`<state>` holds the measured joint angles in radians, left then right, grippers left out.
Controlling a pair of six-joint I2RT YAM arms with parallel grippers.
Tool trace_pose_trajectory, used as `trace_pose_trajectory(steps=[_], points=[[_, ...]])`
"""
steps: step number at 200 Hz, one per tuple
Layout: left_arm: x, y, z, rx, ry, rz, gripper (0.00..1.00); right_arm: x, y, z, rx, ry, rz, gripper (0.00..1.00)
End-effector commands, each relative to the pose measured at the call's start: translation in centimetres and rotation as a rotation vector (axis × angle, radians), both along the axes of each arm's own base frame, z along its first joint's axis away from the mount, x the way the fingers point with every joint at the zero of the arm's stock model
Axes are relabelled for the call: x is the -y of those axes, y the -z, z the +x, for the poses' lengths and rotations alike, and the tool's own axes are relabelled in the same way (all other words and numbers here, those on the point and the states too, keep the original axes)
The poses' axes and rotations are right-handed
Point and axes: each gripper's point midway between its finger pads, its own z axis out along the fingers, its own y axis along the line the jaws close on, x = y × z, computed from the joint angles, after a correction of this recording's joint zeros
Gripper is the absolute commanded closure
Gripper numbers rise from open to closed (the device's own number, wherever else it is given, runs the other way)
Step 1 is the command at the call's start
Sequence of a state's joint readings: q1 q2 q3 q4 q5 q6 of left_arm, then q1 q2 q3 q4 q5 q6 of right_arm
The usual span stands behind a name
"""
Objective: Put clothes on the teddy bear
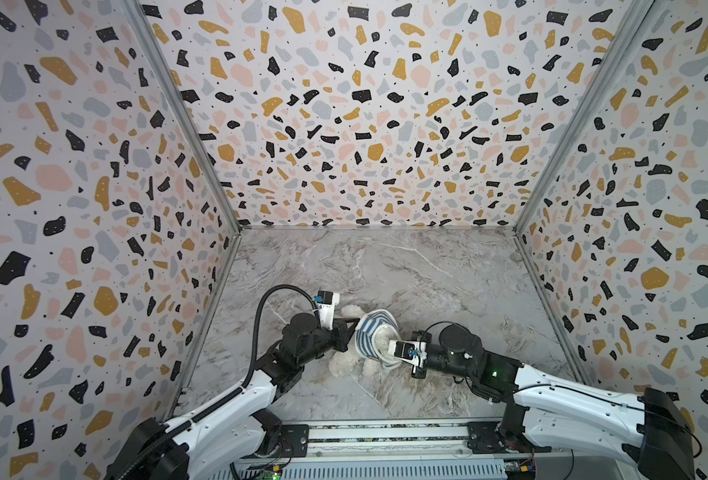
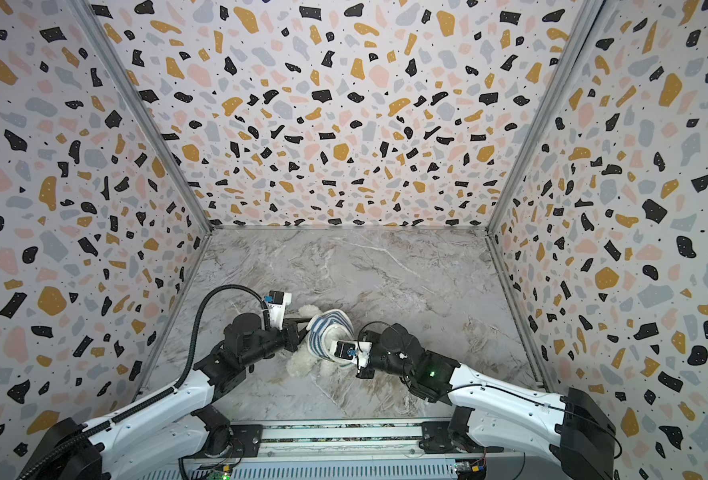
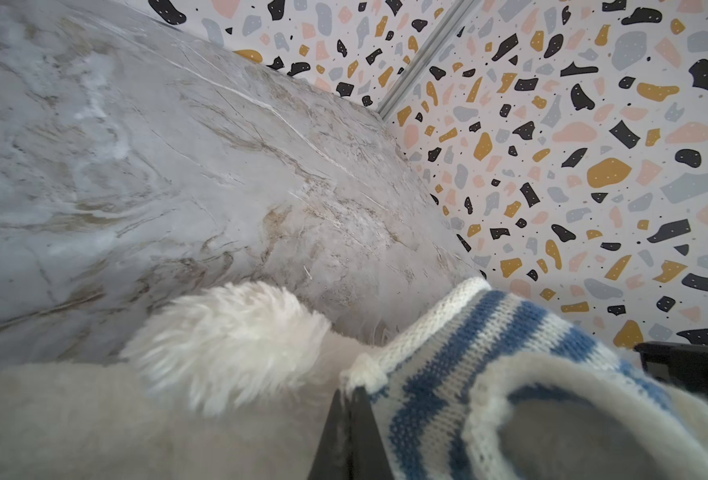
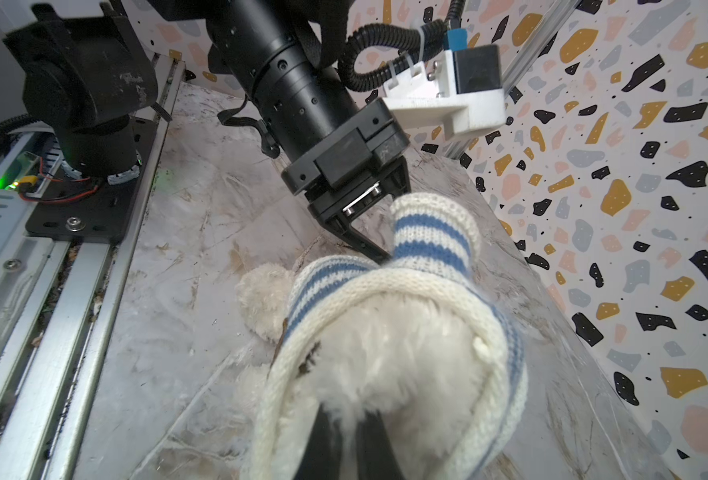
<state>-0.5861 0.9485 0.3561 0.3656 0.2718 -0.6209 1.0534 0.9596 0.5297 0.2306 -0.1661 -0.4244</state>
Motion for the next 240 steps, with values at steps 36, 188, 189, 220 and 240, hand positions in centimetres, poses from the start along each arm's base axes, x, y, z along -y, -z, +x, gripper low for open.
trace_pose_trajectory(steps=[36, 188, 189, 220, 240], points=[[-2.3, 1.3, 1.7, -0.015, -0.131, 0.032, 1.0, 0.0, -1.5, -1.1, 0.007, -0.04, 0.057, 1.0], [-6.7, 5.3, 2.9, -0.125, -0.34, 0.053, 1.0, -0.5, -0.9, -4.6, 0.168, -0.132, 0.002, 1.0], [-6.7, 5.4, 2.9, -0.125, -0.34, 0.054, 1.0, -0.5, -0.9, -4.6, 0.17, -0.131, 0.003, 1.0], [-7.2, 6.9, 2.5, -0.157, -0.349, 0.096, 1.0, 0.0, -2.8, -5.1, 0.213, -0.132, 0.077, 1.0], [-7.6, 8.0, 2.1, -0.182, -0.362, 0.128, 1.0, 0.4, -3.7, -5.3, 0.227, -0.132, 0.108, 1.0]])
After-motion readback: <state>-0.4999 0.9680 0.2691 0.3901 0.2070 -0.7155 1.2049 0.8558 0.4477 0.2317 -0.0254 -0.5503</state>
